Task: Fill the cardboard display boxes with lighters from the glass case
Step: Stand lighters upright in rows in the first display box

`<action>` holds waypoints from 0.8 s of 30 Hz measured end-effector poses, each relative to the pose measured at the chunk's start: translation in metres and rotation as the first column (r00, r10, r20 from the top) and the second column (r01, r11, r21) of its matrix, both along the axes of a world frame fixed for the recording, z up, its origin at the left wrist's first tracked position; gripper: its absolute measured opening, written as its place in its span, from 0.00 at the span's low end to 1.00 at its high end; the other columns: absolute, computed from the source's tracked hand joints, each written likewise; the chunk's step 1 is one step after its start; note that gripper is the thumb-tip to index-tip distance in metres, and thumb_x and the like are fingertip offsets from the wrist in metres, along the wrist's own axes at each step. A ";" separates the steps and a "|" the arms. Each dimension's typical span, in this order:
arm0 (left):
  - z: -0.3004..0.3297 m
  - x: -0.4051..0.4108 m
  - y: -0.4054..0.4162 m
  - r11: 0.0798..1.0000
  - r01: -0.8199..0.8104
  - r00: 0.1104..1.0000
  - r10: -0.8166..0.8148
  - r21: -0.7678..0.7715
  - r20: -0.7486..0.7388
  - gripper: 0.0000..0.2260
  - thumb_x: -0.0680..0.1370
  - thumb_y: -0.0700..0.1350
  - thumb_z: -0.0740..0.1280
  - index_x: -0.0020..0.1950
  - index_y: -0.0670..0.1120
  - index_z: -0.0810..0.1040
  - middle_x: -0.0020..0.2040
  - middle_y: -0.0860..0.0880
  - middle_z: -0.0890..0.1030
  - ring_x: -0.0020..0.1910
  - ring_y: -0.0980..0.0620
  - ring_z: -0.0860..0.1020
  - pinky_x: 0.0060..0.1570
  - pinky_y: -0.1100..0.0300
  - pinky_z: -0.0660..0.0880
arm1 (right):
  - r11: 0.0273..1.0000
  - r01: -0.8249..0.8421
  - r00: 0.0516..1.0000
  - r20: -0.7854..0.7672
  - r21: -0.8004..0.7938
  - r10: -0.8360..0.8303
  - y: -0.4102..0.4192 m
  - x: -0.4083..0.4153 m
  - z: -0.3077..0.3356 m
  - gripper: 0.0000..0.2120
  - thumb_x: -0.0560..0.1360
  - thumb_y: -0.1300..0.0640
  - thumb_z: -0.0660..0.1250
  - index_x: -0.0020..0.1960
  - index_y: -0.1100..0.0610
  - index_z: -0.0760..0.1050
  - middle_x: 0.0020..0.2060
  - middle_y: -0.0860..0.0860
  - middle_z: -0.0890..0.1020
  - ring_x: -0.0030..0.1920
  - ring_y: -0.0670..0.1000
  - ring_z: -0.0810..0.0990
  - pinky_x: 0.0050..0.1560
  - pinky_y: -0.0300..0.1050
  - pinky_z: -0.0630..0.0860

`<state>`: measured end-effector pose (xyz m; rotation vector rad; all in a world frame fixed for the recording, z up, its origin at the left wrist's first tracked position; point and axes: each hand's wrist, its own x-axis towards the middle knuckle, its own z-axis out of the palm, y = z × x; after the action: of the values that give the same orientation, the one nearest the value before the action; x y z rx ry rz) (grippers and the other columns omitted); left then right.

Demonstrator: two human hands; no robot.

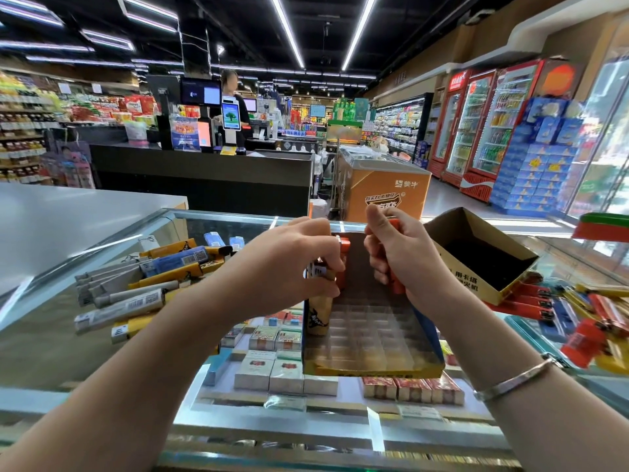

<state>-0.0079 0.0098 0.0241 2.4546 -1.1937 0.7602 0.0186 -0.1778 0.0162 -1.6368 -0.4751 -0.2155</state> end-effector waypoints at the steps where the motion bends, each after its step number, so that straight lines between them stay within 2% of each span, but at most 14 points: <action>1: 0.000 0.000 0.000 1.000 -0.001 1.000 0.001 0.000 -0.004 0.08 0.68 0.46 0.75 0.43 0.48 0.79 0.42 0.58 0.69 0.43 0.57 0.70 0.40 0.66 0.67 | 1.000 -0.004 1.000 0.000 0.003 0.004 0.001 0.000 0.000 0.18 0.72 0.42 0.61 0.42 0.58 0.67 0.24 0.45 0.72 0.22 0.46 0.67 0.20 0.38 0.67; 6: 0.004 -0.003 0.003 0.998 0.011 0.992 -0.019 -0.068 -0.122 0.11 0.70 0.54 0.70 0.35 0.62 0.68 0.42 0.63 0.71 0.45 0.61 0.71 0.43 0.63 0.71 | 1.000 0.006 1.000 -0.004 0.018 -0.006 0.001 0.001 0.001 0.17 0.75 0.43 0.59 0.42 0.57 0.68 0.25 0.47 0.73 0.24 0.47 0.70 0.24 0.39 0.72; 9: 0.002 -0.003 0.002 0.991 0.008 0.984 -0.032 -0.136 -0.174 0.08 0.73 0.56 0.67 0.35 0.62 0.70 0.41 0.61 0.73 0.45 0.59 0.73 0.45 0.53 0.74 | 0.998 0.064 0.998 0.002 -0.019 -0.064 0.002 0.000 0.002 0.19 0.77 0.41 0.54 0.41 0.56 0.69 0.27 0.50 0.74 0.26 0.45 0.72 0.28 0.34 0.72; 11: 0.000 -0.002 -0.001 0.983 0.009 0.981 -0.044 -0.182 -0.188 0.07 0.73 0.55 0.66 0.37 0.59 0.72 0.40 0.60 0.74 0.44 0.58 0.74 0.45 0.50 0.74 | 0.999 0.044 0.999 -0.005 -0.009 -0.044 0.002 -0.001 0.004 0.20 0.76 0.40 0.53 0.41 0.56 0.69 0.28 0.51 0.74 0.26 0.44 0.72 0.28 0.32 0.71; 16: -0.005 -0.002 -0.010 0.942 -0.035 0.989 -0.016 -0.334 -0.150 0.11 0.72 0.60 0.64 0.46 0.55 0.78 0.42 0.62 0.75 0.46 0.60 0.73 0.47 0.56 0.73 | 0.994 -0.082 0.996 0.035 0.079 0.080 0.002 -0.006 0.008 0.17 0.69 0.40 0.61 0.41 0.55 0.70 0.29 0.53 0.73 0.25 0.47 0.72 0.26 0.38 0.72; 18: -0.007 -0.004 -0.016 0.939 -0.063 0.993 0.026 -0.338 -0.113 0.16 0.69 0.62 0.64 0.50 0.54 0.77 0.42 0.65 0.74 0.47 0.60 0.72 0.46 0.59 0.71 | 0.990 -0.098 0.994 0.054 0.098 0.093 0.002 -0.009 0.008 0.16 0.67 0.41 0.66 0.40 0.53 0.71 0.29 0.54 0.74 0.26 0.51 0.73 0.25 0.42 0.73; 20: -0.009 -0.006 -0.021 0.936 -0.101 0.993 0.074 -0.337 -0.094 0.20 0.68 0.64 0.63 0.53 0.53 0.76 0.41 0.67 0.72 0.47 0.59 0.72 0.44 0.63 0.70 | 0.989 -0.109 0.992 0.074 0.099 0.102 0.003 -0.012 0.009 0.14 0.67 0.43 0.68 0.41 0.54 0.71 0.27 0.51 0.77 0.27 0.51 0.76 0.26 0.43 0.75; 22: -0.011 -0.006 -0.024 0.929 -0.129 0.989 0.097 -0.346 -0.109 0.20 0.68 0.63 0.66 0.54 0.53 0.73 0.42 0.64 0.74 0.47 0.59 0.73 0.43 0.66 0.69 | 0.991 -0.108 0.990 0.104 0.077 0.099 0.003 -0.014 0.010 0.13 0.67 0.45 0.68 0.41 0.54 0.71 0.26 0.48 0.77 0.27 0.48 0.77 0.26 0.41 0.76; 24: -0.012 -0.005 -0.027 0.918 -0.128 0.982 0.063 -0.376 -0.180 0.19 0.69 0.59 0.68 0.54 0.52 0.72 0.44 0.58 0.78 0.47 0.59 0.75 0.44 0.63 0.72 | 0.996 -0.087 0.985 0.150 0.014 0.084 0.005 -0.016 0.010 0.13 0.66 0.45 0.68 0.40 0.54 0.71 0.26 0.48 0.75 0.27 0.47 0.75 0.26 0.39 0.74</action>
<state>-0.0133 -0.0171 0.0117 2.2058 -0.7802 0.7219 0.0026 -0.1728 0.0267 -1.5827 -0.6542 -0.2791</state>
